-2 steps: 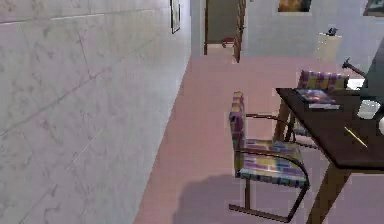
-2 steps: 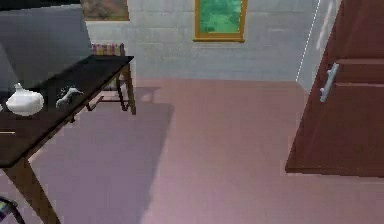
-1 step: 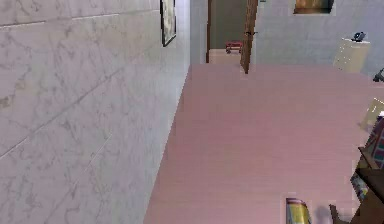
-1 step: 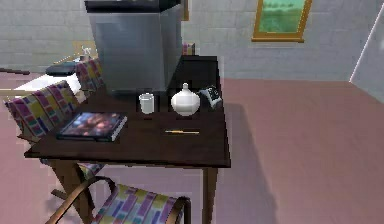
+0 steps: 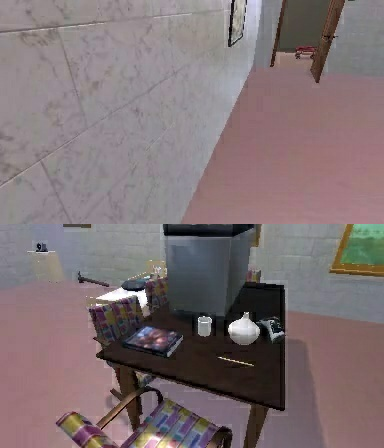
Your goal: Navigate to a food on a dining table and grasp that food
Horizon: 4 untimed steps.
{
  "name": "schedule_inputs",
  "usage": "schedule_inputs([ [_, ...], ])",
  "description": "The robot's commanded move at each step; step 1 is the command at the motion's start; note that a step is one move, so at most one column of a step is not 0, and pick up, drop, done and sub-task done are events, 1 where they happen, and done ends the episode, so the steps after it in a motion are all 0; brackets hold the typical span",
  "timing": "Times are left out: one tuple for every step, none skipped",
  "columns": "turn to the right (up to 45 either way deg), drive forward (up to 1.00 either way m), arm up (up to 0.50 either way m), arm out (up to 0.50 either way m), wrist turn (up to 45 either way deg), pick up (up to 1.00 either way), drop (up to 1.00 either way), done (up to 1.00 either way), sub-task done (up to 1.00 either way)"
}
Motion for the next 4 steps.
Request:
schedule_inputs([
  [0.0, 0.5, 0.0, 0.0, 0.0, 0.0, 0.0, 0.0, 0.0],
  [27.0, 0.0, 0.0, 0.0, 0.0, 0.0, 0.0, 0.0, 0.0],
  [0.0, 1.0, 0.0, 0.0, 0.0, 0.0, 0.0, 0.0, 0.0],
  [0.0, 1.0, 0.0, 0.0, 0.0, 0.0, 0.0, 0.0, 0.0],
])
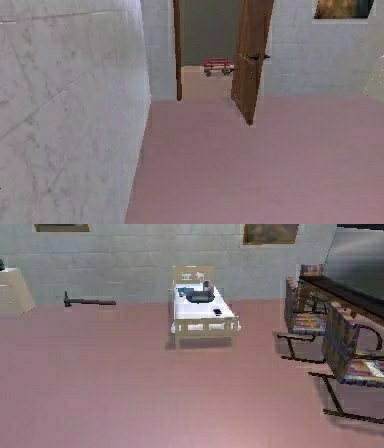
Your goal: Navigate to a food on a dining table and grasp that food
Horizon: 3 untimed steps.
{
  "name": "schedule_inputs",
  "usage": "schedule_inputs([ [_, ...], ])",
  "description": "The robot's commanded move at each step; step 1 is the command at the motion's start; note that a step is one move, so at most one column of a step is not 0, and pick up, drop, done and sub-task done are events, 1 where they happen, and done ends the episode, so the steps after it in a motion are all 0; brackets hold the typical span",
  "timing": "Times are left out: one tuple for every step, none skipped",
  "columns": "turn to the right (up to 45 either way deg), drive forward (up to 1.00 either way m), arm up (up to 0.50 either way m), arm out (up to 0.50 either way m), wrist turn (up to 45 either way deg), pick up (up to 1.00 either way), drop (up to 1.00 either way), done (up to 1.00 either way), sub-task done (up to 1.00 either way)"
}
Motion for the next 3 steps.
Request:
schedule_inputs([
  [0.0, 1.0, 0.0, 0.0, 0.0, 0.0, 0.0, 0.0, 0.0],
  [3.0, 0.0, 0.0, 0.0, 0.0, 0.0, 0.0, 0.0, 0.0],
  [0.0, 1.0, 0.0, 0.0, 0.0, 0.0, 0.0, 0.0, 0.0],
])
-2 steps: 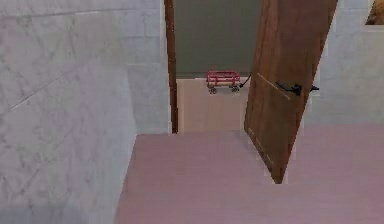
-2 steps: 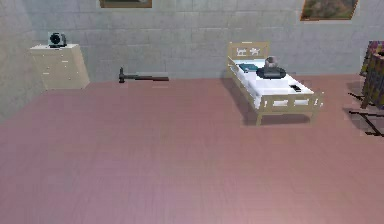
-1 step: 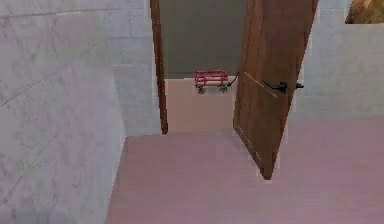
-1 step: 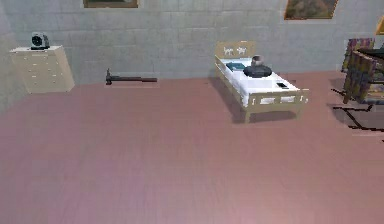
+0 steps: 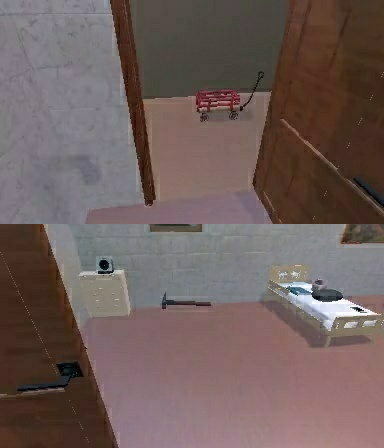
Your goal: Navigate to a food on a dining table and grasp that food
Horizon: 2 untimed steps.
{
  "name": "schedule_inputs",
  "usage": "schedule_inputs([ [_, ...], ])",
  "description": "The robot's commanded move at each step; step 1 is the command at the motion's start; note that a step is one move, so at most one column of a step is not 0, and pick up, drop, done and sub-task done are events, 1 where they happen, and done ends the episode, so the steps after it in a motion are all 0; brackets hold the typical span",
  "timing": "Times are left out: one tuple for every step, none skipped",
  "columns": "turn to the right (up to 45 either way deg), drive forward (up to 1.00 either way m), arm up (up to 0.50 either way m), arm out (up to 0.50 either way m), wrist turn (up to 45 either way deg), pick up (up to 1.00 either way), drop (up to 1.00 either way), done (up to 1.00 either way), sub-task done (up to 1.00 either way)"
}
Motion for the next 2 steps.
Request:
schedule_inputs([
  [0.0, 1.0, 0.0, 0.0, 0.0, 0.0, 0.0, 0.0, 0.0],
  [-6.0, 0.0, 0.0, 0.0, 0.0, 0.0, 0.0, 0.0, 0.0],
])
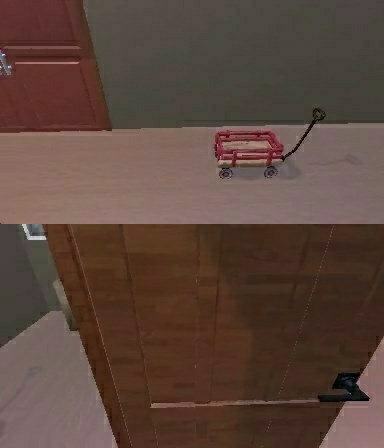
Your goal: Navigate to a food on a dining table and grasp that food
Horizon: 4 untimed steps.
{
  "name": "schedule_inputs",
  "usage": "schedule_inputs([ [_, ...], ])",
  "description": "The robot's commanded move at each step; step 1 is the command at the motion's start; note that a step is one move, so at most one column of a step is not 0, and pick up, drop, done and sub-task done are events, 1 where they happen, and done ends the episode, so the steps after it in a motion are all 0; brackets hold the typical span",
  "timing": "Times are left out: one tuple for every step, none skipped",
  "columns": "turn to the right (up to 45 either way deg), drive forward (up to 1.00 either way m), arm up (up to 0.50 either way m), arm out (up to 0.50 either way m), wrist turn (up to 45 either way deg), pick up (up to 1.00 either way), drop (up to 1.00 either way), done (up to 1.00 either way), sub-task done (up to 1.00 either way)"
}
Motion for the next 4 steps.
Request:
schedule_inputs([
  [0.0, 0.45, 0.0, 0.0, 0.0, 0.0, 0.0, 0.0, 0.0],
  [-45.0, 0.0, 0.0, 0.0, 0.0, 0.0, 0.0, 0.0, 0.0],
  [-39.0, 0.0, 0.0, 0.0, 0.0, 0.0, 0.0, 0.0, 0.0],
  [0.0, 1.0, 0.0, 0.0, 0.0, 0.0, 0.0, 0.0, 0.0],
])
